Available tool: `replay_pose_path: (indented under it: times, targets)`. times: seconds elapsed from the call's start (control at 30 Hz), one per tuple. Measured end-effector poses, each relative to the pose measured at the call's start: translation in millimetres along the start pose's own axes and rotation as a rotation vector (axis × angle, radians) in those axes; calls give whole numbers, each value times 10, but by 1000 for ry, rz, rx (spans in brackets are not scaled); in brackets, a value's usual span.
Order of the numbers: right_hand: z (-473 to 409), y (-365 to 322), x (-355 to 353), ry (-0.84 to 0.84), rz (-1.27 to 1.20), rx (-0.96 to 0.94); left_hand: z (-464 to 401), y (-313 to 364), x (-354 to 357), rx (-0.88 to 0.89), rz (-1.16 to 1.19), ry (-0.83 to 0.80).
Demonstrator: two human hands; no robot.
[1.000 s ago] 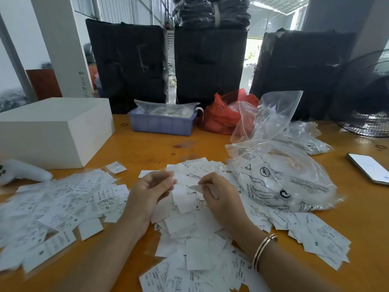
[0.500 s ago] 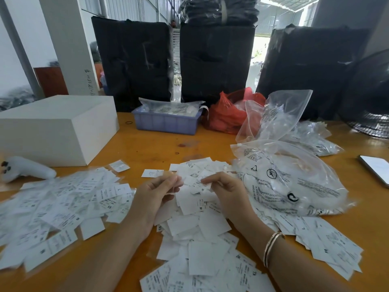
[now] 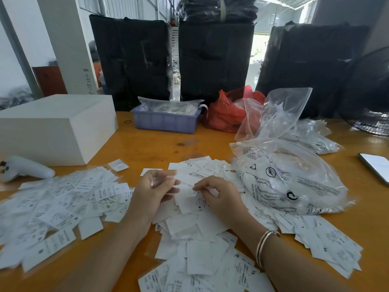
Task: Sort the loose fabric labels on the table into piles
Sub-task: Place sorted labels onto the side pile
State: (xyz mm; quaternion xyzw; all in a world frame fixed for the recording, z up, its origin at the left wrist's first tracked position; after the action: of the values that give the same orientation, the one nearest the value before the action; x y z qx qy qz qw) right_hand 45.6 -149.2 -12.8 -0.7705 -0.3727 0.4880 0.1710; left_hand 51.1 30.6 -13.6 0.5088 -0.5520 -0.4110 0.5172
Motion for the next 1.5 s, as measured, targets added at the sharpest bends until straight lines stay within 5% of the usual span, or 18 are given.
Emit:
replay_pose_path:
  times: [0.37,0.73,0.9,1.07,1.27,1.5]
  targets:
    - [-26,10,-131,147,-559,184,28,47,14,-17,85,28]
    - [23,-55,-122,9,-671,235,5,-4,25,-6,47,-39]
    - [8,-49,-78,25,-236,67,62,25,74,150,-220,-127]
    - [16,-53,5,20,-103,-21,69,17,116,136,-200,-111]
    - [12,-34,-39,13,-217,88,58,36,104,42,16,-52]
    - [-5,-33,-93,197,-684,302,68,52,100,308,-357,-83]
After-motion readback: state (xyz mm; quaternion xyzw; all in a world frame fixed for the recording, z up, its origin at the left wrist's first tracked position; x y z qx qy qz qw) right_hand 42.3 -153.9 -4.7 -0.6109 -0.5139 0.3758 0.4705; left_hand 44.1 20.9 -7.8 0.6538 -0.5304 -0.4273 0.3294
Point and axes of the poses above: each hand's wrist, its own z-axis away from the middle knuckle, its own x-axis out of the palm, y = z × x, the point moved 2 cm from there along -z, towards the middle knuckle, and after that the axes turned 10 degrees about z, right-handed, at the moved point
